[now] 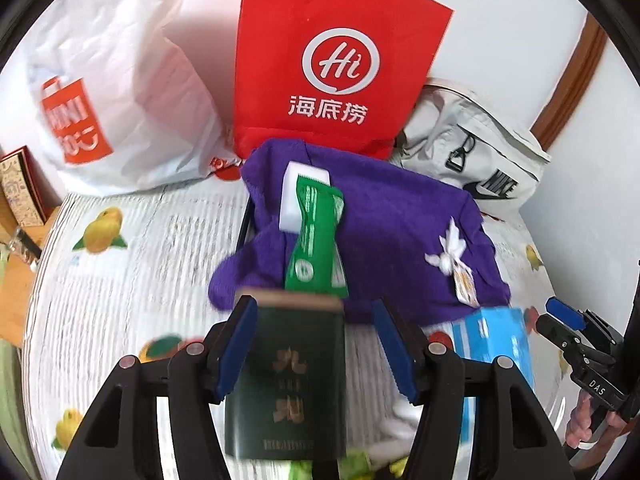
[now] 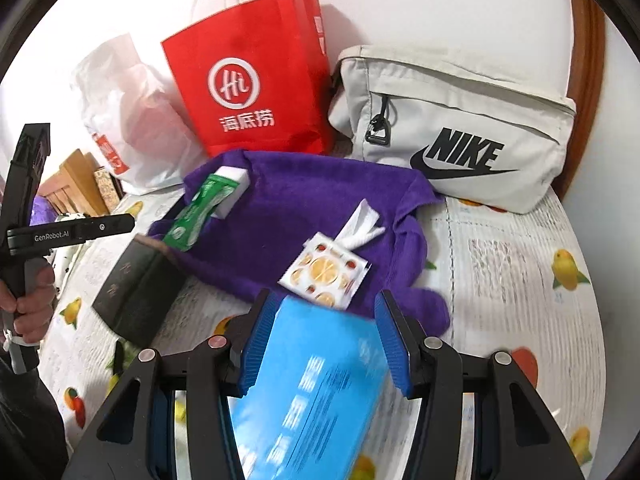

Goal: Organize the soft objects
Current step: 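Move the left gripper back toward the yellow item on the bed, then grasp the black watch strap with the left gripper while the right gripper grasps the white mesh bag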

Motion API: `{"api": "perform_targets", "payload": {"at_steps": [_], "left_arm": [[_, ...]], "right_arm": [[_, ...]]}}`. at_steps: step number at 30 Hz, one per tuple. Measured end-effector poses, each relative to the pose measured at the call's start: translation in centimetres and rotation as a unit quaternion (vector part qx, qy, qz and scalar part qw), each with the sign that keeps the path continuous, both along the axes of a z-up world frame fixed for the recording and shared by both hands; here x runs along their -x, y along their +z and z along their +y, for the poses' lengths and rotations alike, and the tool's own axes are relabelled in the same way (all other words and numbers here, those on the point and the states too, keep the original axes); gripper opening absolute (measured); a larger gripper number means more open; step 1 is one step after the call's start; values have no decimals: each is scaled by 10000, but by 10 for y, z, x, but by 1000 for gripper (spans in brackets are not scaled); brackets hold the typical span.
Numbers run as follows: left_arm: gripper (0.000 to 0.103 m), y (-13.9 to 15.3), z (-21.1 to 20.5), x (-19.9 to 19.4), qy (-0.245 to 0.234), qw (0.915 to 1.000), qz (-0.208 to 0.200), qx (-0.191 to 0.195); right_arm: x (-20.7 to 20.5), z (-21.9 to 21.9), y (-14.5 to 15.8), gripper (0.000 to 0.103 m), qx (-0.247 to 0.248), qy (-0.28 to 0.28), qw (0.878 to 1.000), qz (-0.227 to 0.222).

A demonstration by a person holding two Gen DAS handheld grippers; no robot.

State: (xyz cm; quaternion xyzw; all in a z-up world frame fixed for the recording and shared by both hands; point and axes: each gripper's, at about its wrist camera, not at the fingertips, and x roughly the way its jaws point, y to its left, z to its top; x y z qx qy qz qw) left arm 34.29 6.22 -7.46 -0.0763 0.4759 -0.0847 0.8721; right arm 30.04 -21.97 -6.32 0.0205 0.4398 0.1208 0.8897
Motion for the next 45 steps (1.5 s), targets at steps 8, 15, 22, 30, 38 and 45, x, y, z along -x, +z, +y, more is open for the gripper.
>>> {"api": "perform_targets", "payload": {"at_steps": [8, 15, 22, 30, 38, 45], "left_arm": [[59, 0, -1, 60, -64, 9999, -17, 88], [59, -20, 0, 116, -33, 9998, 28, -171], [59, -53, -3, 155, -82, 9987, 193, -471], [59, -78, -21, 177, -402, 9959, 175, -790], [47, -93, -35, 172, -386, 9917, -73, -1227], [22, -88, -10, 174, -189, 9951, 13, -974]], "right_arm": [[58, 10, 8, 52, -72, 139, 9998, -90], [99, 22, 5, 52, -80, 319, 9994, -122], [133, 24, -7, 52, -152, 322, 9994, -24], [161, 20, -18, 52, -102, 262, 9996, 9], [168, 21, -34, 52, -100, 278, 9994, 153], [170, 24, -42, 52, -115, 345, 9991, 203]]}}
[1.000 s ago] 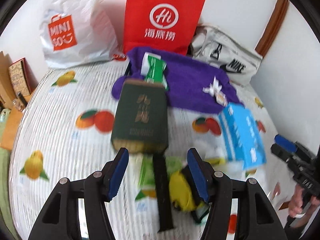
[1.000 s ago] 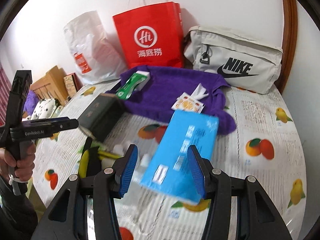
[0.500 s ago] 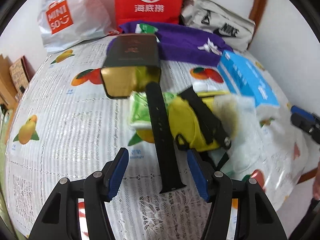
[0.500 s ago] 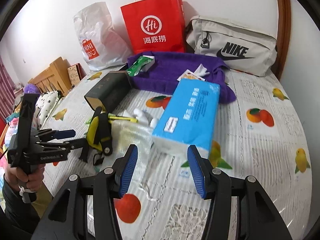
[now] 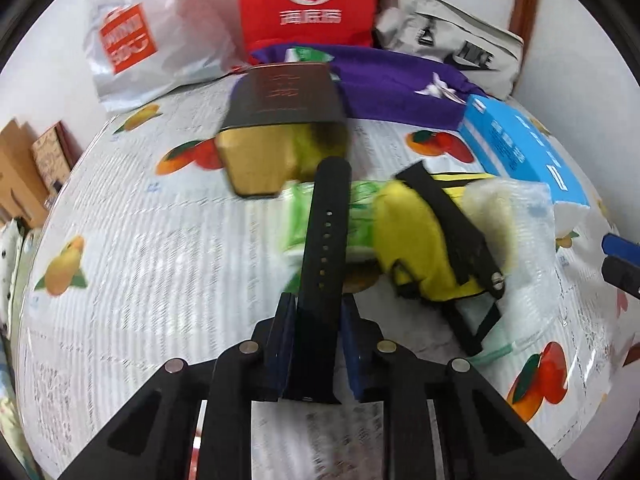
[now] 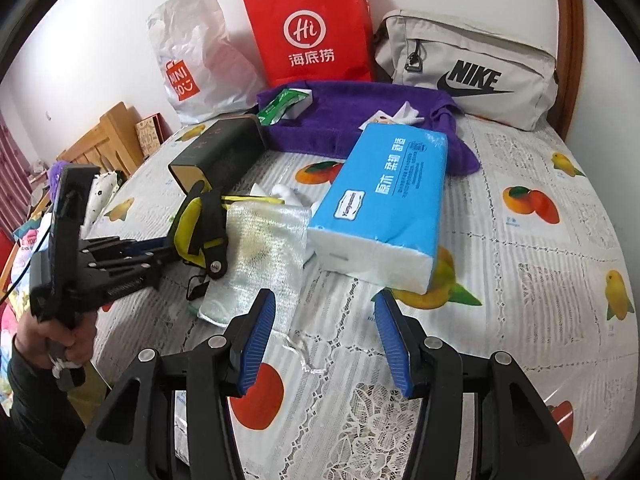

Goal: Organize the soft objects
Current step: 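Grasp the black watch strap with the left gripper while the right gripper grasps the white mesh bag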

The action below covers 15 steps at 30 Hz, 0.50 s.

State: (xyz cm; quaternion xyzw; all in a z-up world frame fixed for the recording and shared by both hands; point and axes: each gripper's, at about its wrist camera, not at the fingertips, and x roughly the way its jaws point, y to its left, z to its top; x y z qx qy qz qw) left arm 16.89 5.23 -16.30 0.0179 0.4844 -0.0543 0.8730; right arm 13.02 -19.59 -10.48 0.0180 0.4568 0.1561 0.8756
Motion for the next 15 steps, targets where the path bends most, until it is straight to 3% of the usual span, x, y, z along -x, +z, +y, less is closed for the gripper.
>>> {"api": "perform_targets", "payload": {"at_steps": [4, 8, 10, 11, 12, 15], "left_arm": [[22, -1, 6, -5, -14, 9998, -1, 173], [43, -5, -3, -15, -173, 9997, -94, 171], [43, -7, -6, -20, -139, 9997, -139, 122], [39, -7, -6, -21, -135, 9997, -153, 106], [28, -7, -6, -21, -136, 9997, -165, 103], [19, -5, 2, -21, -82, 9997, -179, 167]], "right_arm": [[-2, 0, -3, 52, -52, 12, 10000, 33], [-5, 2, -7, 52, -26, 49, 9999, 91], [-5, 3, -9, 52, -3, 51, 9999, 120], [-5, 4, -9, 52, -5, 44, 9999, 131], [-4, 4, -10, 52, -21, 44, 9999, 156], [-3, 9, -11, 52, -26, 81, 9998, 178]]}}
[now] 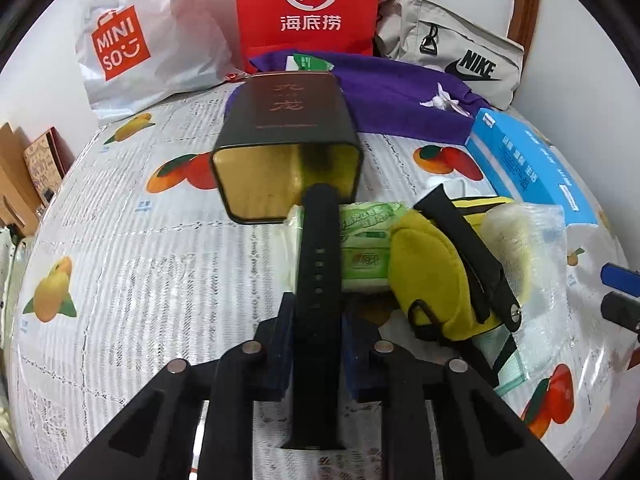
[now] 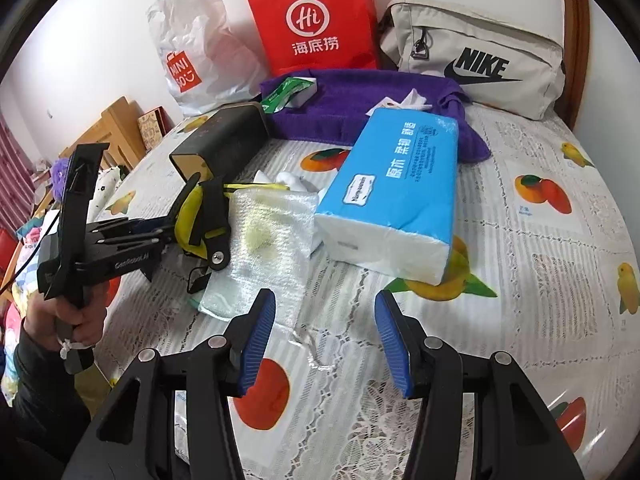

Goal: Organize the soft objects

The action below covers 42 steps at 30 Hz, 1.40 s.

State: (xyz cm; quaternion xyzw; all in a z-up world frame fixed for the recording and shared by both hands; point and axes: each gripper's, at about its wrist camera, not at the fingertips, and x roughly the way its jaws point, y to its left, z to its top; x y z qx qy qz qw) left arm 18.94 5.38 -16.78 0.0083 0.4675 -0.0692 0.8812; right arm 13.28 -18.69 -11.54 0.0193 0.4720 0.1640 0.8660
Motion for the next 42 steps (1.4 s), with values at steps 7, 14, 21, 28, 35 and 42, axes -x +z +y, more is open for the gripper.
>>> {"api": "perform_targets", "payload": {"at_steps": [7, 14, 21, 28, 35, 42], "left_arm": [[19, 8, 22, 14, 278, 9996, -51, 70], [19, 2, 22, 22, 261, 9996, -67, 31], [20, -1, 23, 23, 276, 9993, -81, 235], [20, -1, 24, 23, 290, 9991, -107, 274], [20, 1, 24, 26, 339, 9991, -102, 221], [20, 2, 23, 30, 397, 9992, -66, 51]], "right_arm": [[-2, 23, -7, 52, -69, 171, 9998, 117], [-15, 40, -20, 59, -254, 189, 9995, 40], [-30, 49, -30, 48, -337, 184, 9993, 35], [-9, 51, -11, 7, 4, 383, 9988, -297], [17, 13, 6, 7, 501, 74, 9982, -307], [18, -20, -29, 11, 737, -268, 9965, 279]]}}
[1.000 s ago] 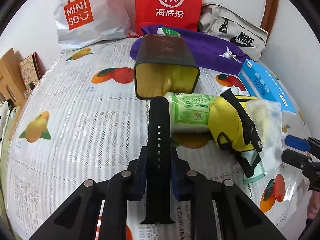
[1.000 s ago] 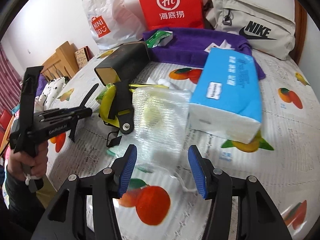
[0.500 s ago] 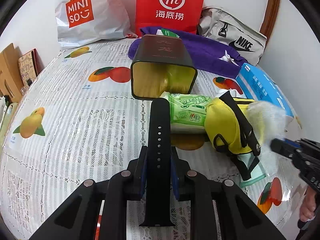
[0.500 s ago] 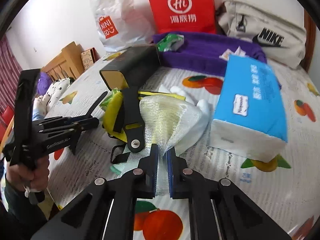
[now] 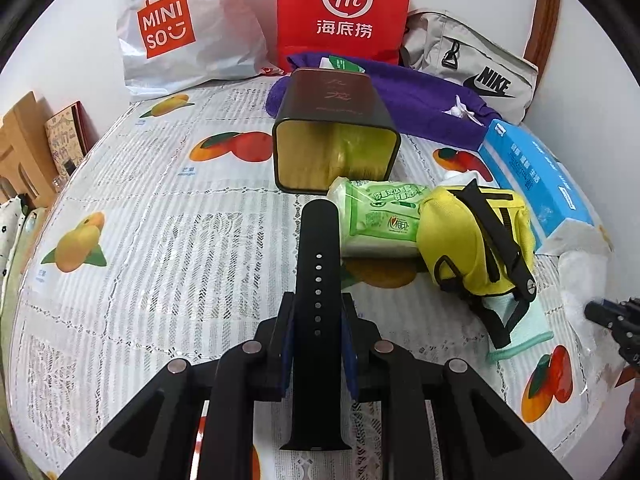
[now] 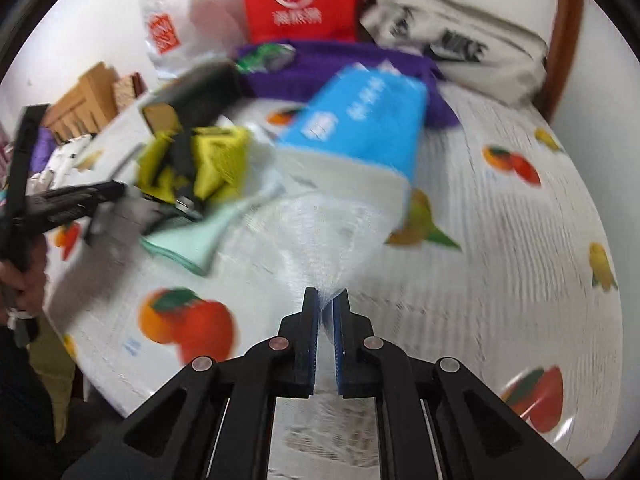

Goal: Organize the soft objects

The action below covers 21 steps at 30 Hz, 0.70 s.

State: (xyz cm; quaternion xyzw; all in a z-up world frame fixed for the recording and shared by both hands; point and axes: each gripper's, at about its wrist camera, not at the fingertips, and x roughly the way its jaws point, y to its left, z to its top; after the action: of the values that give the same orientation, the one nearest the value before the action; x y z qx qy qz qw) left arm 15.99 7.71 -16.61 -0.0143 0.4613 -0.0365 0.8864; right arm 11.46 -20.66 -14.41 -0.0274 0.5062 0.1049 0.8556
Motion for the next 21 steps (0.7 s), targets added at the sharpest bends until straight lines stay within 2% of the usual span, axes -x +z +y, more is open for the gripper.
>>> {"api": "perform_targets", "payload": {"at_steps": [1, 2, 4, 6, 8, 11, 14, 19, 21], "left_arm": [[20, 0, -1, -1, 10, 10000, 11, -21], [20, 0, -1, 0, 17, 10000, 10, -38], [20, -1, -3, -1, 26, 10000, 17, -93], [20, -1, -3, -1, 25, 9999, 17, -116], [20, -1, -4, 0, 28, 9999, 21, -120], [20, -1, -4, 0, 24, 9999, 24, -96], [27, -2, -6, 2, -12, 10000, 20, -44], [28, -3, -10, 5, -21, 9999, -71, -143], [28, -3, -10, 5, -28, 9999, -90, -130]], "right_arm": [[0, -3, -3, 20, -95, -32, 9999, 47], [-1, -5, -4, 38, -186, -67, 9998, 74], [-2, -6, -6, 59, -288, -146, 9995, 22], [-2, -6, -7, 61, -377, -198, 9991, -57], [-5, -3, -9, 69, -462, -220, 9987, -40], [-7, 7, -10, 75, -459, -225, 9986, -152], [-6, 20, -13, 83, -290, -153, 9992, -241], [-7, 35, -18, 84, 102, -181, 9989, -416], [-8, 35, -18, 79, 131, -266, 9984, -481]]}}
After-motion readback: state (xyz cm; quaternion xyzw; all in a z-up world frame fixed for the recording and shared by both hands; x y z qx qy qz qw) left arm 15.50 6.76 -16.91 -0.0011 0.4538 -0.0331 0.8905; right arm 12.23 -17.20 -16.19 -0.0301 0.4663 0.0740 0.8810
